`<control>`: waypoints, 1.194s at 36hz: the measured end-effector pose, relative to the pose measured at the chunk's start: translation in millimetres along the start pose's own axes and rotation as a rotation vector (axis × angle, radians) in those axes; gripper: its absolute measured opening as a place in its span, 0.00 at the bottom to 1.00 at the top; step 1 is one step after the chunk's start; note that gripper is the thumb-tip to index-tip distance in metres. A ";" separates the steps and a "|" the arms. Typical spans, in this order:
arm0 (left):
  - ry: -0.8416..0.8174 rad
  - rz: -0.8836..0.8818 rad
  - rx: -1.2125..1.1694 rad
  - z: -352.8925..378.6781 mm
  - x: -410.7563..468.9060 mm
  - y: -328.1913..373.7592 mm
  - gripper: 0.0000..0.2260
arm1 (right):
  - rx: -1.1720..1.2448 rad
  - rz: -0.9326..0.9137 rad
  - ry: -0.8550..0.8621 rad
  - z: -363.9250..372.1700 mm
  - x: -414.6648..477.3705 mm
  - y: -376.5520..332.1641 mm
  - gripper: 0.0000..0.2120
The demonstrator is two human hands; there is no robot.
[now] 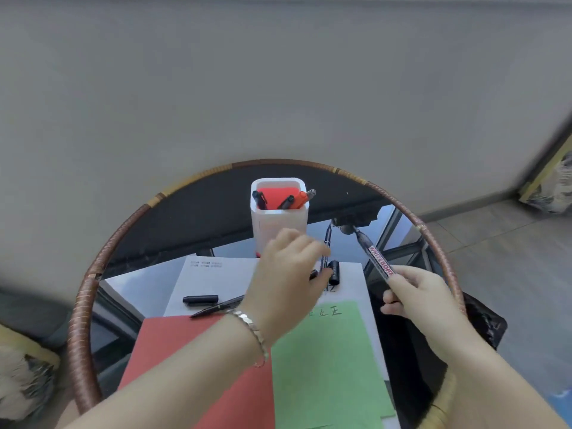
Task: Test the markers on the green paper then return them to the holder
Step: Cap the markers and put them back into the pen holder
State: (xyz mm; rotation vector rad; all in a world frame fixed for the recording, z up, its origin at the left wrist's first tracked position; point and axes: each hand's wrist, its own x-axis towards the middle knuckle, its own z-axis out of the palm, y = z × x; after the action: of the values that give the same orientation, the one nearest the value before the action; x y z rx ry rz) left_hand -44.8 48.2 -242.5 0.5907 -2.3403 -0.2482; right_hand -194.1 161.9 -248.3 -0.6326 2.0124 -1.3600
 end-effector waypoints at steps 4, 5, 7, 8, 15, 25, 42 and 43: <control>-0.453 -0.145 0.092 20.8 8.2 8.7 0.19 | 0.064 -0.004 0.052 -13.5 -6.1 2.6 0.13; -0.505 -0.152 0.108 25.5 11.8 8.8 0.18 | 0.092 0.001 0.050 -16.1 -7.9 2.4 0.13; -0.528 -0.157 0.124 32.2 18.1 10.1 0.14 | 0.122 0.006 0.041 -20.6 -11.3 1.9 0.13; -0.526 -0.164 0.122 34.3 19.9 10.2 0.14 | 0.126 0.007 0.038 -22.6 -12.6 2.0 0.14; -0.241 -0.351 -0.328 17.5 15.7 18.5 0.17 | 0.107 -0.016 0.041 -32.1 -18.2 7.3 0.11; -0.062 -0.915 -1.061 -38.6 -15.3 17.8 0.05 | 0.059 -0.198 -0.013 -21.7 -33.4 -0.8 0.03; -0.139 -0.877 -1.170 -64.5 -43.9 9.6 0.10 | -0.165 -0.485 -0.196 5.4 -61.9 -33.0 0.08; -0.147 -0.863 -1.153 -64.6 -44.5 9.3 0.08 | -0.166 -0.485 -0.201 6.0 -62.5 -33.8 0.08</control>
State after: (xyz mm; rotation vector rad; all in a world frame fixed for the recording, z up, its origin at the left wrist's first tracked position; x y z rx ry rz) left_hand 24.6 76.8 -218.0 0.9001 -1.4986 -1.8783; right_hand -144.9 188.9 -204.2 -1.3462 1.8895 -1.3298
